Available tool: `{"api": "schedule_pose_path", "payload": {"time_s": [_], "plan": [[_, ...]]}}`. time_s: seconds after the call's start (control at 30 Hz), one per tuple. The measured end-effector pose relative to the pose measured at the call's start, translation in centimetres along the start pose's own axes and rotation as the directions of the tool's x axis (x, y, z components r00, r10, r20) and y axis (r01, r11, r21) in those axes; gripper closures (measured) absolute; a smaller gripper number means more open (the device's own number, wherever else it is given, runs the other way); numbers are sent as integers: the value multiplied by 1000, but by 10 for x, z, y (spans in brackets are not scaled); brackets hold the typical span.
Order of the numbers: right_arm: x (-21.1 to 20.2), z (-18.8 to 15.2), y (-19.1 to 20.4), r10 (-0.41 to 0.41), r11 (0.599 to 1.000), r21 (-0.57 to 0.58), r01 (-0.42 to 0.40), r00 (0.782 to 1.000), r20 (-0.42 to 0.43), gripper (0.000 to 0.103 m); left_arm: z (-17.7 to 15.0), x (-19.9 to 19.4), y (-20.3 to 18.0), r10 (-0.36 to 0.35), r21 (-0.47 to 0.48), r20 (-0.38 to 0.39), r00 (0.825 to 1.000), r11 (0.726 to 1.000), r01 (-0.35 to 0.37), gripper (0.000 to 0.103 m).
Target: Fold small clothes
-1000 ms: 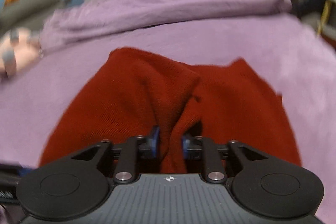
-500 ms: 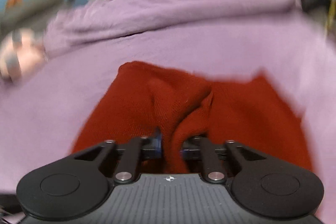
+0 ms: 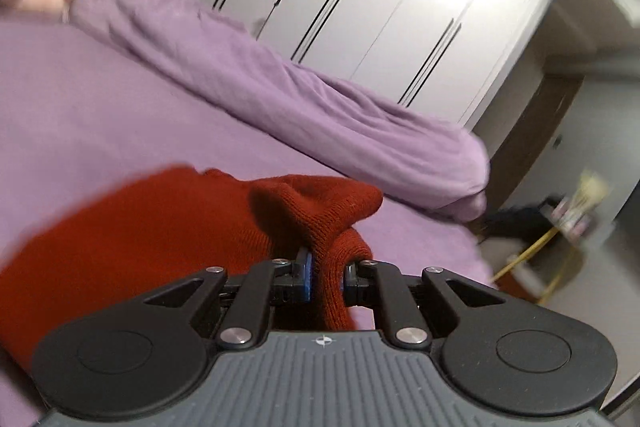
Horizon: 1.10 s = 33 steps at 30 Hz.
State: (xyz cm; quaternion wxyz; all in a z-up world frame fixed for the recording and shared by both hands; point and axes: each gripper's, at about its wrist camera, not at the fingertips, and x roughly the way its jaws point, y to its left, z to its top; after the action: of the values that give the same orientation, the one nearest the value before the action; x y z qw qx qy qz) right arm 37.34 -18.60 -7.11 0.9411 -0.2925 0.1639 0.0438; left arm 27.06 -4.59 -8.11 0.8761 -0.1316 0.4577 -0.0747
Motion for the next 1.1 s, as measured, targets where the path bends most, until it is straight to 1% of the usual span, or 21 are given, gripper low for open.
{"api": "schedule_pose_path", "payload": {"time_s": [0.07, 0.13, 0.17, 0.2, 0.23, 0.27, 0.3, 0.33, 0.43, 0.5, 0.57, 0.6, 0.73, 0.77, 0.8, 0.83, 0.9, 0.93, 0.97, 1.03, 1.1], "plan": [[7, -14, 2, -40, 998, -50, 39, 999, -16, 92, 0, 3, -5, 0, 6, -6, 1000, 1000, 0, 41], [17, -29, 1, -46, 998, -47, 42, 996, -78, 91, 1, 7, -10, -3, 7, -22, 1000, 1000, 4, 41], [24, -35, -2, -25, 1000, -17, 23, 991, -130, 91, 1, 9, -12, -6, 7, -30, 1000, 1000, 7, 41], [28, -39, -7, 7, 999, 36, -1, 987, -162, 91, 1, 10, -14, -4, 10, -40, 999, 1000, 4, 41], [27, -42, -15, 46, 993, 114, -26, 983, -175, 88, 1, 11, -15, 2, 15, -45, 999, 1000, -2, 41], [20, -44, -26, 81, 978, 203, -44, 981, -176, 79, 2, 11, -16, 8, 21, -45, 999, 1000, -7, 41], [13, -47, -36, 101, 959, 280, -48, 979, -177, 73, 2, 11, -17, 10, 27, -45, 999, 1000, -9, 41], [3, -51, -46, 118, 932, 359, -47, 977, -179, 66, 2, 11, -18, 13, 29, -45, 999, 1000, -12, 41], [-32, -77, -75, 199, 804, 590, -70, 968, -156, 59, 4, 14, -22, 17, 19, -49, 999, 1000, -16, 42], [-50, -99, -81, 262, 703, 706, -85, 954, -145, 58, 3, 15, -24, 20, 19, -48, 999, 1000, -19, 43], [-65, -119, -84, 324, 590, 801, -105, 939, -116, 57, 2, 15, -26, 28, 25, -45, 999, 999, -26, 43], [-65, -125, -83, 348, 548, 828, -117, 932, -99, 57, 3, 15, -26, 29, 21, -45, 999, 999, -28, 43], [-69, -147, -82, 414, 428, 894, -131, 908, -65, 56, 3, 13, -25, 26, -12, -49, 998, 1000, -27, 43], [-62, -148, -82, 439, 383, 911, -152, 898, -35, 56, 3, 13, -25, 25, -17, -50, 998, 1000, -26, 44], [-58, -150, -82, 447, 349, 923, -159, 894, -15, 56, 3, 13, -25, 25, -22, -50, 998, 999, -26, 44], [-57, -152, -82, 448, 324, 934, -154, 894, -8, 56, 3, 12, -25, 27, -24, -51, 998, 999, -28, 44], [-51, -150, -83, 449, 276, 949, -150, 893, 10, 69, 3, 12, -26, 29, -29, -49, 998, 999, -30, 44], [-49, -149, -83, 448, 263, 954, -147, 894, 14, 77, 4, 12, -26, 31, -33, -49, 998, 999, -33, 44], [-48, -148, -84, 444, 252, 955, -153, 896, 26, 78, 4, 12, -27, 31, -35, -48, 998, 999, -33, 44], [-47, -149, -86, 442, 214, 963, -167, 895, 57, 78, 4, 13, -27, 34, -36, -44, 998, 999, -36, 44], [-38, -148, -84, 439, 186, 970, -156, 896, 60, 71, 4, 14, -27, 34, -36, -44, 998, 999, -35, 44]]}}
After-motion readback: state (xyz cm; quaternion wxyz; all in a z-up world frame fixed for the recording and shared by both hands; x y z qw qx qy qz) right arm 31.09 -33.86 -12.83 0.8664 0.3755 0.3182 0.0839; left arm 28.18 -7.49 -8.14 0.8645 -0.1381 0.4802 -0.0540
